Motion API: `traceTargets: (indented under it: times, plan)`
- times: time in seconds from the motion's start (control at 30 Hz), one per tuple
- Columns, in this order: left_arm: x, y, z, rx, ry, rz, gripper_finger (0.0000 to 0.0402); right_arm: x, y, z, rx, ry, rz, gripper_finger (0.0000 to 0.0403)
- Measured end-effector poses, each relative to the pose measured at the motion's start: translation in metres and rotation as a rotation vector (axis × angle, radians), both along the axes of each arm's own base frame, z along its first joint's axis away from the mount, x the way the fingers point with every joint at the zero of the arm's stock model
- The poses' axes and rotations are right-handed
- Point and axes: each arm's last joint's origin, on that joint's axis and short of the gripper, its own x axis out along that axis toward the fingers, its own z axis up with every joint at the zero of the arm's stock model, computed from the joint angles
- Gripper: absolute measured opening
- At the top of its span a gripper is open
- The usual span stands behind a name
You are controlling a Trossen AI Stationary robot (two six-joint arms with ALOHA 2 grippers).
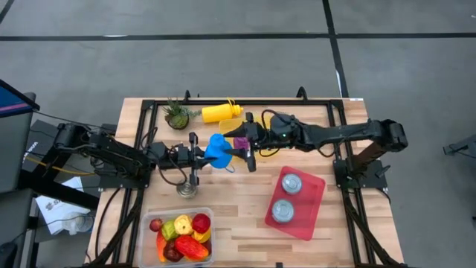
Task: Pick & Place Food Item
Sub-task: Adjust the blue tumbler in the yellow bin
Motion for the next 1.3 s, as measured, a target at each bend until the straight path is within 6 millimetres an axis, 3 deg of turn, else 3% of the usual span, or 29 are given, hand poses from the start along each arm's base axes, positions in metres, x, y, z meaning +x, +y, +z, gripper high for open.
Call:
traceTargets:
  times: [0.2,0.3,0.57,0.8,1.03,1.17,1.3]
  plan:
    - [0.0,0.0,0.002,-0.003,-0.015,0.0,0.0007,-0.003,-0.009,-0.032,0.035,-0.082,-0.015,0.0233]
    - [0.0,0.0,0.002,-0.004,-0.02,0.001,0.0007,-0.005,-0.012,-0.039,0.039,-0.125,-0.021,0.0233]
    - [0.0,0.001,0.002,-0.004,-0.018,0.005,0.0007,-0.005,-0.015,-0.039,0.003,-0.182,-0.025,0.0233]
    - [0.002,0.001,-0.003,-0.007,0.012,0.014,0.0007,0.01,-0.026,-0.052,0.052,-0.172,-0.011,0.0255]
    - [0.003,0.001,-0.004,-0.011,0.015,0.021,0.0007,0.026,-0.033,-0.047,0.042,-0.186,-0.014,0.0266]
    - [0.004,0.002,-0.006,-0.01,0.033,0.027,0.0007,0.033,-0.032,-0.05,0.034,-0.18,-0.017,0.025]
    - [0.004,0.003,-0.006,-0.003,0.039,0.03,0.0012,0.033,-0.032,-0.049,0.012,-0.177,-0.019,0.0199]
